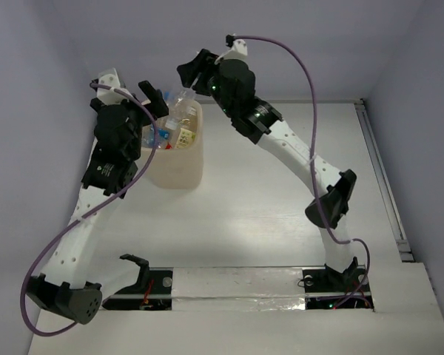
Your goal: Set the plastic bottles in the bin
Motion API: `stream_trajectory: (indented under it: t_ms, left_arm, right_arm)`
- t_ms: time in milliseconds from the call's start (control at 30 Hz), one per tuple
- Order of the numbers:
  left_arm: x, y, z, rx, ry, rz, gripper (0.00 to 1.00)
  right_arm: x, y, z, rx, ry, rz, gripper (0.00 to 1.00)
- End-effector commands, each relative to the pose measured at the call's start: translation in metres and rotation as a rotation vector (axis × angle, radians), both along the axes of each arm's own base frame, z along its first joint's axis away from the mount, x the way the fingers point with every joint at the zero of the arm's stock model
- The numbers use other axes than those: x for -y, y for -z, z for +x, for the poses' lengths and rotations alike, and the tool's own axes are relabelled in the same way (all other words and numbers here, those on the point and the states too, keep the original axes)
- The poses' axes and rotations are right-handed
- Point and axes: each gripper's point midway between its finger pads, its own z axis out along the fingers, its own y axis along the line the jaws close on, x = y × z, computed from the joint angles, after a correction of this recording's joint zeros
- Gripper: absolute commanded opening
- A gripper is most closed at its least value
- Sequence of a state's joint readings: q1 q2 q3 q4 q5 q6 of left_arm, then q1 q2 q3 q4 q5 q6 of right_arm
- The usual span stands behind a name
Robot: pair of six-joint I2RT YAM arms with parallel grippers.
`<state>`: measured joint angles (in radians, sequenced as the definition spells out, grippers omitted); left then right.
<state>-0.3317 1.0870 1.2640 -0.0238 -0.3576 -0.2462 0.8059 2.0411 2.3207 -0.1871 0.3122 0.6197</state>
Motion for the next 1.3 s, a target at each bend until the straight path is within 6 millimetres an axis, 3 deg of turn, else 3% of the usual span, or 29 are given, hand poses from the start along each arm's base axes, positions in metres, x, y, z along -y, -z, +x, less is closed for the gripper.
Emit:
stream_trajectory:
  t_ms: [0,33,100,133,200,267,300,333,367,400,500,533,567,633,733,800,900,933,967,1000,1033,1067,1100,1133,1167,1200,1233,1267]
  left_arm:
    - [0.000,-0.047,-0.022,0.080,0.036,-0.098,0.98]
    - [0.001,-0.060,-0.027,0.102,0.051,-0.109,0.98]
    - [0.003,-0.067,-0.032,0.101,0.066,-0.124,0.98]
    - [0.006,-0.076,-0.035,0.114,0.090,-0.133,0.98]
    - [0.013,-0.083,-0.038,0.106,0.131,-0.152,0.99]
    - [0.020,-0.079,-0.038,0.067,0.160,-0.156,0.99]
    - [0.022,-0.077,-0.036,0.055,0.170,-0.157,0.99]
    - [0.025,-0.078,-0.038,0.050,0.189,-0.162,0.99]
    - [0.027,-0.075,-0.039,0.041,0.197,-0.164,0.99]
    - [0.028,-0.076,-0.043,0.045,0.210,-0.172,0.99]
    - [0.028,-0.067,-0.045,0.028,0.212,-0.178,0.99]
    - [0.028,-0.065,-0.046,0.021,0.212,-0.179,0.99]
    - [0.028,-0.060,-0.046,0.000,0.212,-0.176,0.99]
    - [0.030,-0.059,-0.047,-0.013,0.218,-0.175,0.99]
    - [0.028,-0.065,-0.054,-0.004,0.221,-0.180,0.99]
    - [0.026,-0.072,-0.059,0.014,0.221,-0.185,0.99]
    - [0.020,-0.084,-0.066,0.032,0.208,-0.180,0.99]
    - [0.018,-0.092,-0.070,0.044,0.203,-0.180,0.99]
    - [0.016,-0.090,-0.072,0.030,0.194,-0.175,0.99]
    - [0.014,-0.093,-0.075,0.035,0.190,-0.175,0.99]
    - [0.013,-0.096,-0.079,0.042,0.193,-0.175,0.99]
    - [0.014,-0.098,-0.082,0.046,0.204,-0.179,0.99]
    - [0.013,-0.102,-0.090,0.064,0.217,-0.187,0.99]
    - [0.018,-0.099,-0.092,0.060,0.247,-0.190,0.99]
    - [0.020,-0.100,-0.096,0.069,0.264,-0.199,0.99]
    - [0.020,-0.103,-0.106,0.084,0.280,-0.206,0.99]
    - [0.021,-0.099,-0.108,0.077,0.292,-0.213,0.99]
    - [0.020,-0.098,-0.113,0.078,0.294,-0.218,0.99]
  right_arm:
    - [-0.021,0.009,-0.005,0.054,0.043,-0.126,0.43]
    - [-0.021,0.023,-0.001,0.060,0.073,-0.201,0.43]
    - [-0.026,0.049,0.003,0.049,0.091,-0.294,0.43]
    - [-0.039,0.071,-0.001,0.063,0.079,-0.390,0.44]
    - [-0.038,0.091,0.000,0.076,0.115,-0.518,0.46]
    - [-0.032,0.100,0.003,0.070,0.140,-0.568,0.50]
    - [-0.035,0.114,-0.002,0.059,0.133,-0.601,0.51]
    - [-0.034,0.112,-0.001,0.070,0.141,-0.591,0.53]
    - [-0.028,0.098,-0.006,0.088,0.143,-0.565,0.58]
    - [-0.031,0.109,-0.012,0.084,0.126,-0.584,0.61]
    - [-0.036,0.096,-0.029,0.118,0.103,-0.572,0.71]
    - [-0.040,0.101,-0.032,0.116,0.073,-0.575,0.76]
    - [-0.043,0.101,-0.038,0.115,0.056,-0.570,0.93]
    - [-0.042,0.096,-0.043,0.089,0.043,-0.540,1.00]
    - [-0.033,0.054,-0.050,0.110,0.051,-0.462,1.00]
    - [-0.025,0.014,-0.059,0.152,0.047,-0.393,1.00]
    - [0.000,-0.038,-0.075,0.190,0.062,-0.309,1.00]
    - [0.008,-0.046,-0.079,0.184,0.073,-0.283,1.00]
    - [0.028,-0.069,-0.092,0.199,0.083,-0.240,1.00]
    - [0.031,-0.051,-0.093,0.169,0.081,-0.269,0.98]
    - [0.041,-0.052,-0.098,0.158,0.094,-0.239,0.90]
    - [0.073,-0.078,-0.118,0.179,0.107,-0.171,0.61]
    - [0.086,-0.077,-0.126,0.173,0.112,-0.152,0.38]
    - [0.089,-0.038,-0.128,0.121,0.109,-0.178,0.15]
    - [0.104,-0.033,-0.138,0.111,0.110,-0.163,0.00]
    - [0.144,-0.056,-0.164,0.140,0.119,-0.086,0.00]
    - [0.152,-0.017,-0.169,0.081,0.115,-0.123,0.00]
    - [0.171,-0.009,-0.178,0.062,0.139,-0.113,0.00]
